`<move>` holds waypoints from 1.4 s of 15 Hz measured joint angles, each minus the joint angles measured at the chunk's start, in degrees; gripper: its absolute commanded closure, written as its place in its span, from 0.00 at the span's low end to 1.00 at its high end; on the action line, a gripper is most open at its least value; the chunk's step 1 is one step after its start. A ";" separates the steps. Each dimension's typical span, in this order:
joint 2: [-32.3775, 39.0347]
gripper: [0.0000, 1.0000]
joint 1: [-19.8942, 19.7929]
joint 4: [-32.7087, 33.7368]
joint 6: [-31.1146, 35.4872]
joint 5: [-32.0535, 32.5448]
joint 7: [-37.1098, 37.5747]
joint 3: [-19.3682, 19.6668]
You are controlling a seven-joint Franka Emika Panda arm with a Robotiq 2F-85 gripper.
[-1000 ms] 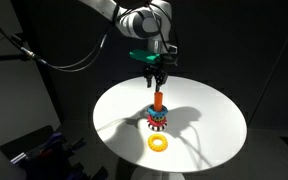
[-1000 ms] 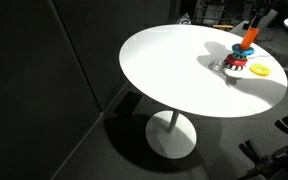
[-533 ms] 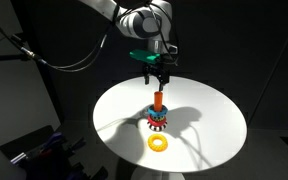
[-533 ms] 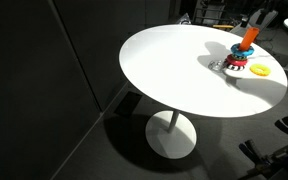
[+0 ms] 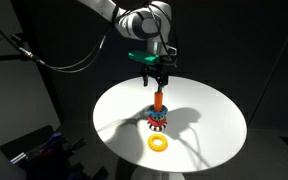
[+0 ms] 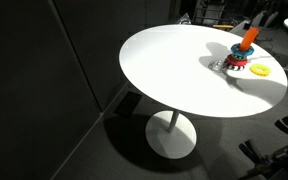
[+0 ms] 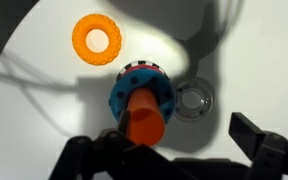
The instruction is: Put the blue ring around the orange rod
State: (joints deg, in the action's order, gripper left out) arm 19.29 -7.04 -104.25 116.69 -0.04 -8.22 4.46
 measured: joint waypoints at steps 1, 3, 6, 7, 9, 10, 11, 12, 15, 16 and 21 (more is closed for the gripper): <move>-0.43 0.00 0.00 -0.68 0.02 0.19 0.00 0.06; -1.66 0.00 0.00 -2.36 0.22 0.60 0.00 0.16; -4.14 0.00 0.00 -5.59 1.13 0.78 -0.03 0.27; -5.10 0.00 0.00 -6.82 1.59 0.78 -0.06 0.31; -7.10 0.00 0.00 -9.36 2.87 0.81 -0.13 0.38; -8.11 0.00 0.00 -10.66 3.67 0.87 -0.16 0.43; -9.14 0.00 0.00 -11.97 4.52 0.93 -0.17 0.48; -10.17 0.00 0.00 -13.30 5.58 0.99 -0.17 0.55; -12.89 0.00 0.00 -16.91 8.80 0.99 -0.19 0.81; -13.72 0.00 0.00 -18.08 9.87 0.99 -0.19 0.94; -15.60 0.00 0.03 -21.26 12.40 0.99 -0.18 1.40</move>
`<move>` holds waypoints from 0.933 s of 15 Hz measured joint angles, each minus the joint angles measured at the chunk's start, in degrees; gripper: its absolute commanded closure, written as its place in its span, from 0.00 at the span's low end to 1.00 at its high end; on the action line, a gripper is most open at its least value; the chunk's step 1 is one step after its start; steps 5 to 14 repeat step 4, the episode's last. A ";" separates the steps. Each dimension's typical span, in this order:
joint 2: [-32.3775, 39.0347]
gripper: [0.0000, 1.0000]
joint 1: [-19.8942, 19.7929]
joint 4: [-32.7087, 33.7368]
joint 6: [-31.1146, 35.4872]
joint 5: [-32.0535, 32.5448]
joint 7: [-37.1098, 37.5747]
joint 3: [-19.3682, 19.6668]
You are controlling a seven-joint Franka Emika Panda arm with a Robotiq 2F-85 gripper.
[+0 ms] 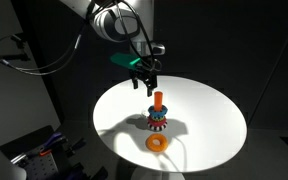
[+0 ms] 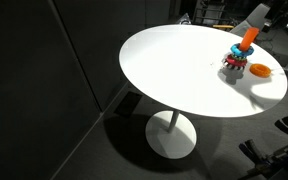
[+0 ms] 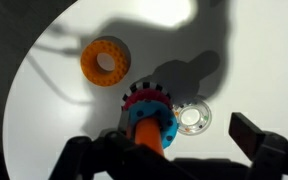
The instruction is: Put the blue ring around the orange rod
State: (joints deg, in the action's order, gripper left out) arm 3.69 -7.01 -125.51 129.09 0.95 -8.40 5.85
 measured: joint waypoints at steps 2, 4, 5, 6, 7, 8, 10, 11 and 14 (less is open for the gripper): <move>0.10 0.00 0.04 0.01 0.00 0.00 0.00 0.00; 0.22 0.00 0.06 0.01 0.00 0.00 0.00 -0.01; 0.22 0.00 0.06 0.01 0.00 0.00 0.00 -0.01; 0.22 0.00 0.06 0.01 0.00 0.00 0.00 -0.01; 0.22 0.00 0.06 0.01 0.00 0.00 0.00 -0.01; 0.22 0.00 0.06 0.01 0.00 0.00 0.00 -0.01; 0.22 0.00 0.06 0.01 0.00 0.00 0.00 -0.01; 0.22 0.00 0.06 0.01 0.00 0.00 0.00 -0.01; 0.22 0.00 0.06 0.01 0.00 0.00 0.00 -0.01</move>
